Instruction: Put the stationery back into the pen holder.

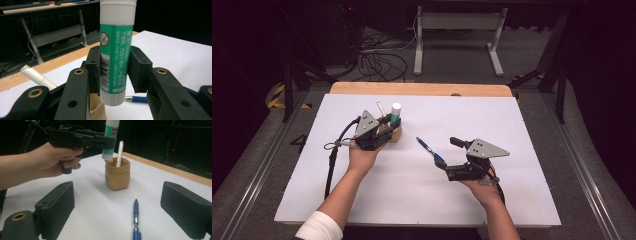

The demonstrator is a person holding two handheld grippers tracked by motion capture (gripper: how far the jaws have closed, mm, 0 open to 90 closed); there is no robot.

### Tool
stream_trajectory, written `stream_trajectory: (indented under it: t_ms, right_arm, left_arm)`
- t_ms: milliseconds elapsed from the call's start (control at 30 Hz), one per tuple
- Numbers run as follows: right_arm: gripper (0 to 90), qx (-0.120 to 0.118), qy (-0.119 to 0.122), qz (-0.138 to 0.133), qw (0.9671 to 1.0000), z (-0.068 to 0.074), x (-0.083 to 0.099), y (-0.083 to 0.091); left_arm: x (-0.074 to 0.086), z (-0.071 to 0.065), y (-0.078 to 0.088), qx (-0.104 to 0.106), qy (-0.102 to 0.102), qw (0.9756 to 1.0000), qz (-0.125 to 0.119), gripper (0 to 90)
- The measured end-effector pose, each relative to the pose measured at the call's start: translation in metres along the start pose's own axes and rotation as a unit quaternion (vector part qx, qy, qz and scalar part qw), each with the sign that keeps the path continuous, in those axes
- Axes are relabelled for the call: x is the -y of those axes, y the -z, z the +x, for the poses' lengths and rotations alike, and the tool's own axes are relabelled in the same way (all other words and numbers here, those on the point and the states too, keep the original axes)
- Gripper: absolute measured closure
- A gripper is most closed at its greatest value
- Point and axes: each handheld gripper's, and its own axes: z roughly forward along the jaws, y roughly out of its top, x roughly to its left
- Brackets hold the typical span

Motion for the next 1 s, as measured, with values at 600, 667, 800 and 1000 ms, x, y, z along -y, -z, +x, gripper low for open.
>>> stream_trajectory:
  t_ms: [600,667,800,1000]
  right_arm:
    - [13.0,-0.004,0.001,-0.002,1.0000,0.000,0.000,0.000]
    - [13.0,-0.003,0.001,-0.001,1.0000,0.000,0.000,0.000]
    - [13.1,-0.002,0.001,0.000,1.0000,-0.001,0.001,-0.001]
    - [13.2,0.002,0.000,0.002,1.0000,-0.001,0.001,0.000]
  left_arm:
    - [0.021,0.020,-0.028,-0.036,0.021,0.9986,0.033,65.4]
    - [0.022,0.020,-0.030,-0.038,0.018,0.9984,0.038,65.4]
    - [0.024,0.021,-0.031,-0.038,0.019,0.9982,0.043,65.3]
    - [0.025,0.019,-0.033,-0.041,0.014,0.9976,0.054,65.3]
